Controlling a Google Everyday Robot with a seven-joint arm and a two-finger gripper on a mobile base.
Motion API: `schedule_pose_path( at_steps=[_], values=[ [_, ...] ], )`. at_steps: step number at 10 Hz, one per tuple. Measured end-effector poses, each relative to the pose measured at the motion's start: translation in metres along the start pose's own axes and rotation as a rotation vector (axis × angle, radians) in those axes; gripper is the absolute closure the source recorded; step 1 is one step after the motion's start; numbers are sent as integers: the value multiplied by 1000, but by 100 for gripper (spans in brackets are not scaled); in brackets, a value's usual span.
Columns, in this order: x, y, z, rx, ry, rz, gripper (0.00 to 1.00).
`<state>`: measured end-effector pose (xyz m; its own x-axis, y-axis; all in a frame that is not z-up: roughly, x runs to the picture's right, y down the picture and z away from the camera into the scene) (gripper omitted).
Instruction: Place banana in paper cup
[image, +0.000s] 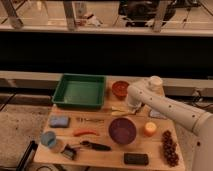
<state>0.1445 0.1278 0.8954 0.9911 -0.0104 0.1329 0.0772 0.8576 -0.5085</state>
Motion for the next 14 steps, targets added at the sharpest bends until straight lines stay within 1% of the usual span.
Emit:
schedule_pose_path(
  at_steps=[1,2,3,5,7,8,9,10,11,12,13,14],
  values=[
    [-8,-1,-1,6,-10,-4,42],
    [-7,-2,-2,14,-13,-5,43],
    [-6,-1,-4,20,-18,-6,46],
    [-14,-2,-12,41,-36,-19,69],
    [-17,-4,-25,61,-41,-24,87],
    [-19,-5,-27,65,-47,-25,97],
    [-21,-4,-25,61,-53,-32,100],
    [-22,-4,-24,54,-53,-39,98],
    [-26,-3,-22,40,-54,-60,89],
    [-30,-3,-21,39,-58,-74,80],
    [-30,-3,-22,38,-55,-81,72],
    [-31,-2,-22,32,-51,-86,61]
  ],
)
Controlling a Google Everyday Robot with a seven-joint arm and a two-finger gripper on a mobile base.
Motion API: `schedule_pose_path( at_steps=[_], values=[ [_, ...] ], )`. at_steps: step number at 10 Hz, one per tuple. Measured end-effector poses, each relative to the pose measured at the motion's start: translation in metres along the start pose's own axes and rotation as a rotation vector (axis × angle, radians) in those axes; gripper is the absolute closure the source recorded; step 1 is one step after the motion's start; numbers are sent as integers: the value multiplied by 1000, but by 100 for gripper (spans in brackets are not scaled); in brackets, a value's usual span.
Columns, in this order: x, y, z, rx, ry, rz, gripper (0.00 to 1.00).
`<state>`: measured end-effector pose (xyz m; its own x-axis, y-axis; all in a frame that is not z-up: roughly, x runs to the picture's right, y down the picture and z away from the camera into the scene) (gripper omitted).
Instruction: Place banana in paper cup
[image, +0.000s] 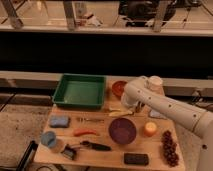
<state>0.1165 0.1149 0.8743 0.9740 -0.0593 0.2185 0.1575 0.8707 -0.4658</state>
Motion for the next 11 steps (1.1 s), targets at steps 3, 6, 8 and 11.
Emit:
schedule_pose_path(
  at_steps=[3,6,8,11],
  values=[
    [-5,0,6,-15,0,-18,29],
    [-4,1,11,-29,4,-18,20],
    [-5,1,12,-31,2,-20,20],
    [-6,0,10,-31,1,-22,20]
  ],
)
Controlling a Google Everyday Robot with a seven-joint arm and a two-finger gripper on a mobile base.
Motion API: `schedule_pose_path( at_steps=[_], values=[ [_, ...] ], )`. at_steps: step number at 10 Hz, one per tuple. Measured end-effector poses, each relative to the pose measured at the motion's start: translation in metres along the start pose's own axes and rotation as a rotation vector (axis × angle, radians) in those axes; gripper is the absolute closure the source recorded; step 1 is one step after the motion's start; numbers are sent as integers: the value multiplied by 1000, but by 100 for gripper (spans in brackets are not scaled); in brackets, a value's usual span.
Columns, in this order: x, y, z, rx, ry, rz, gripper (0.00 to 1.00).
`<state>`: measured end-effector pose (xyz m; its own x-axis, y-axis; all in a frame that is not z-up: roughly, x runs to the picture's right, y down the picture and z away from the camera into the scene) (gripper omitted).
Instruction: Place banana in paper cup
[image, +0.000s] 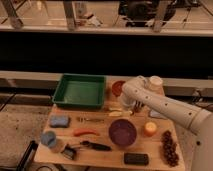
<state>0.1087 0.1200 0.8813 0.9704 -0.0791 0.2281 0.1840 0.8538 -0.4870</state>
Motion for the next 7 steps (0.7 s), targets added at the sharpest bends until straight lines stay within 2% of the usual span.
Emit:
schedule_pose_path(
  at_steps=[5,6,7],
  values=[
    [14,6,23,-47,-6,31,20],
    [15,6,25,-50,-8,33,22],
    [15,5,25,-50,-9,32,28]
  ],
)
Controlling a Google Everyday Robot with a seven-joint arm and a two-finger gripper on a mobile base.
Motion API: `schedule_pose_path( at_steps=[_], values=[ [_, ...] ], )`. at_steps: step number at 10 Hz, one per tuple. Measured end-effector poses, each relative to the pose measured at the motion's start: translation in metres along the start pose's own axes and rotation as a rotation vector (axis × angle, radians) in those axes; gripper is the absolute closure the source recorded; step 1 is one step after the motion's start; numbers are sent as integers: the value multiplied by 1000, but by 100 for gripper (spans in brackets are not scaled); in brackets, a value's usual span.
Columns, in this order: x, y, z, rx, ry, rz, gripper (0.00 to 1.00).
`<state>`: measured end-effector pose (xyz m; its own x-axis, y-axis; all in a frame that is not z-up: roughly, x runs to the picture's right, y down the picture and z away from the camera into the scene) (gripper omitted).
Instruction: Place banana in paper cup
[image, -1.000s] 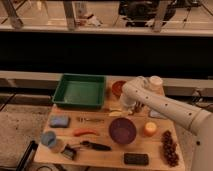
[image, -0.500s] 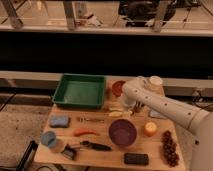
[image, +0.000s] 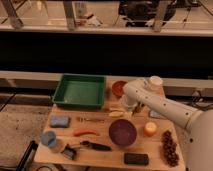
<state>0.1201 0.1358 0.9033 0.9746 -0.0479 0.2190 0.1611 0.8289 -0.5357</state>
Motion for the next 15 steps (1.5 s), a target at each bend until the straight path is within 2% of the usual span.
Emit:
schedule_pose_path(
  at_steps=[3,5,7,8,11,13,15],
  values=[
    [1,-2,-3,17,-4,-5,58],
    [-1,-6,-15,43,2,-15,80],
    [-4,-8,-25,65,5,-24,98],
    [-5,-8,-31,77,4,-25,100],
    [-12,-10,-70,145,-8,-31,100],
    [-17,-11,-107,216,-13,-41,100],
    [-20,-14,-146,308,-11,-56,100]
  ],
)
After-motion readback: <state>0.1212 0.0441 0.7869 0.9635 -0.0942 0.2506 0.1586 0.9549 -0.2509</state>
